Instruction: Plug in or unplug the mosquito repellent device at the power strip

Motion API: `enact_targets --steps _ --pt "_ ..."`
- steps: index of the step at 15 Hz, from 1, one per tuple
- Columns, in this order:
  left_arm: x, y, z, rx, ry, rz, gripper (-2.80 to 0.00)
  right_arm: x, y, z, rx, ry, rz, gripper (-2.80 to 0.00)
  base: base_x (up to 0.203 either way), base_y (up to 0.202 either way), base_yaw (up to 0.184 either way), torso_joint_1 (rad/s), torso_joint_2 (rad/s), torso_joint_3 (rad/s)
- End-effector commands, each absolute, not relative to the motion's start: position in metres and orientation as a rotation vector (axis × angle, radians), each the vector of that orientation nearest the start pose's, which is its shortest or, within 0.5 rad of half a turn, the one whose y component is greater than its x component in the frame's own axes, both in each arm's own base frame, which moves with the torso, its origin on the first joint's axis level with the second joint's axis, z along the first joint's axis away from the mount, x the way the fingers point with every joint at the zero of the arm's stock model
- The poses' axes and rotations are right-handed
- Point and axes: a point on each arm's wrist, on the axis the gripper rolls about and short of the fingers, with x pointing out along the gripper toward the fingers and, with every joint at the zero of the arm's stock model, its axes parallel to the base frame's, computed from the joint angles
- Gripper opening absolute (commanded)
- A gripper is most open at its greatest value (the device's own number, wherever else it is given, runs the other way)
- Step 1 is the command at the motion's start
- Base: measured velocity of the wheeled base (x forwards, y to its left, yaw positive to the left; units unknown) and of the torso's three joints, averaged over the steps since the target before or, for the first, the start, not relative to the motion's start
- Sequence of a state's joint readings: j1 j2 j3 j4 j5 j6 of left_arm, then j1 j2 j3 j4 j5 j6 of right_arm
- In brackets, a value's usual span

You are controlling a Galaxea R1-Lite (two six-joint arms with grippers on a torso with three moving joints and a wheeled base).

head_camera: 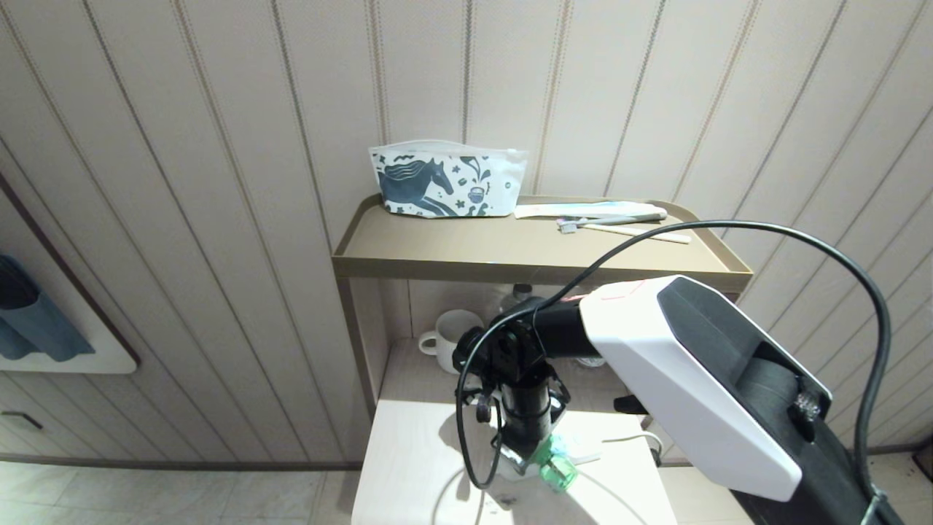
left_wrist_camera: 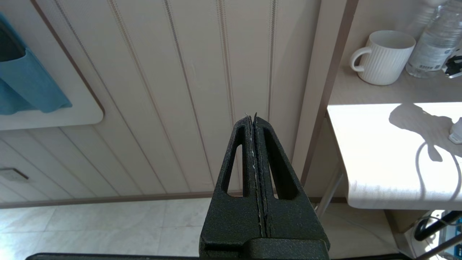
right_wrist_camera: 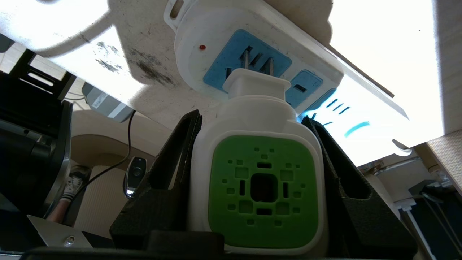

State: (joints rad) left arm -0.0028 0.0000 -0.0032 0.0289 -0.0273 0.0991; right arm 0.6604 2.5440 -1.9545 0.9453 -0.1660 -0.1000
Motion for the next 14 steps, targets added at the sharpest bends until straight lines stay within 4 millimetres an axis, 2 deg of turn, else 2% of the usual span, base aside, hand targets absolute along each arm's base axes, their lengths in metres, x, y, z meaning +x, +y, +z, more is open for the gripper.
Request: enact_targets --steps 1,12,14 --pt "-0.0230 -0.0006 0.0734 0.099 0.026 -0.031 -2.80 0.3485 0.2664 0.0292 -0.707 1.415 0.463 -2.80 0.000 0.000 0.000 0.000 0.00 0.000" --pt "-0.0230 -0.0006 0.0734 0.099 0.026 -0.032 -2.80 0.3479 0.2662 0.0331 -0.680 1.416 0.459 -2.80 0.000 0.000 0.000 0.000 0.00 0.000" --pt "-0.0230 -0.0006 0.0734 0.099 0.026 -0.032 -2.80 0.3479 0.2662 0.0332 -0.681 1.415 0.460 -2.80 0.000 0.000 0.000 -0.114 0.25 0.146"
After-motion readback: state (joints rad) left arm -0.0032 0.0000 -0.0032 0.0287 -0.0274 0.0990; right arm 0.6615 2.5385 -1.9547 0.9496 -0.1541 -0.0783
